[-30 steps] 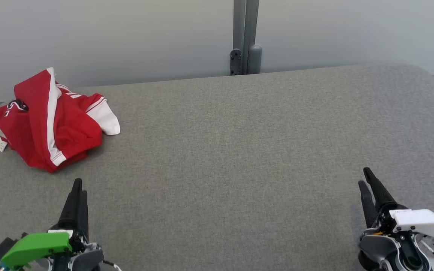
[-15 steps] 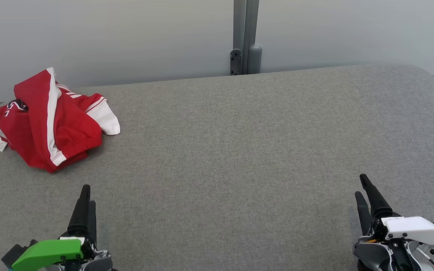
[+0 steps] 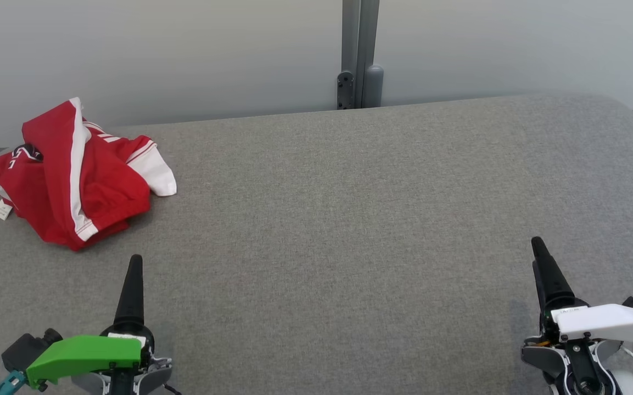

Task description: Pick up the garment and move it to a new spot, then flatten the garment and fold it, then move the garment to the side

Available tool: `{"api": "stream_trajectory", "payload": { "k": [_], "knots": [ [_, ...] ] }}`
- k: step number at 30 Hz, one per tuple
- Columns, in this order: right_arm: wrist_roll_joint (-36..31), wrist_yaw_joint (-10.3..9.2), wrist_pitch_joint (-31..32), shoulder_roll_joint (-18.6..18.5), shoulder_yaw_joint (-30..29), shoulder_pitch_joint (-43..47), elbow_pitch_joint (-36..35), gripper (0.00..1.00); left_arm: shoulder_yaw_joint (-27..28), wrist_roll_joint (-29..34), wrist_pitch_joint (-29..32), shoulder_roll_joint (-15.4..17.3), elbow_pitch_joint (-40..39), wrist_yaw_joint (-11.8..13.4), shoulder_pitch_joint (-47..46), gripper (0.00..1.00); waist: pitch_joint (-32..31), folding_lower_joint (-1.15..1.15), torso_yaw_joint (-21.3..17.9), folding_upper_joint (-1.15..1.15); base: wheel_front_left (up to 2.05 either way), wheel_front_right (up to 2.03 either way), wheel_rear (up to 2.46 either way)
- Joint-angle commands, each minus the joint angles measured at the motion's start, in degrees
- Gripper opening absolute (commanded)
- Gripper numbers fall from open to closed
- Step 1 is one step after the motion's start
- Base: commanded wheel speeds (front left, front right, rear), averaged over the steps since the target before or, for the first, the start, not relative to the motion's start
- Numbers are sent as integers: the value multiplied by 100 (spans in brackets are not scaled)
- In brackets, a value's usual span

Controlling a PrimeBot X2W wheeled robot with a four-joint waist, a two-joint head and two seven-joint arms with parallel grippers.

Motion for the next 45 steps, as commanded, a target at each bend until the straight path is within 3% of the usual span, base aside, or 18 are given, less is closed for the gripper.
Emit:
{"api": "stream_trajectory", "payload": {
  "k": [1, 19, 45],
  "knots": [
    [-252, 1, -70, -37, 10, -26, -189, 100, -49, 256, -61, 34, -174, 43, -65, 100, 0, 0, 2, 0, 0, 0, 0],
    [-2447, 2, -434, -52, 390, 123, -722, 100, -295, 2335, -426, 47, -528, 283, 153, 100, -35, 0, 18, 0, 0, 0, 0],
    [-4612, 4, -858, -69, 814, 334, -795, 100, -504, 4607, -847, 63, -746, 416, 607, 100, -125, 0, 62, 0, 0, 0, 0]
  ]
}}
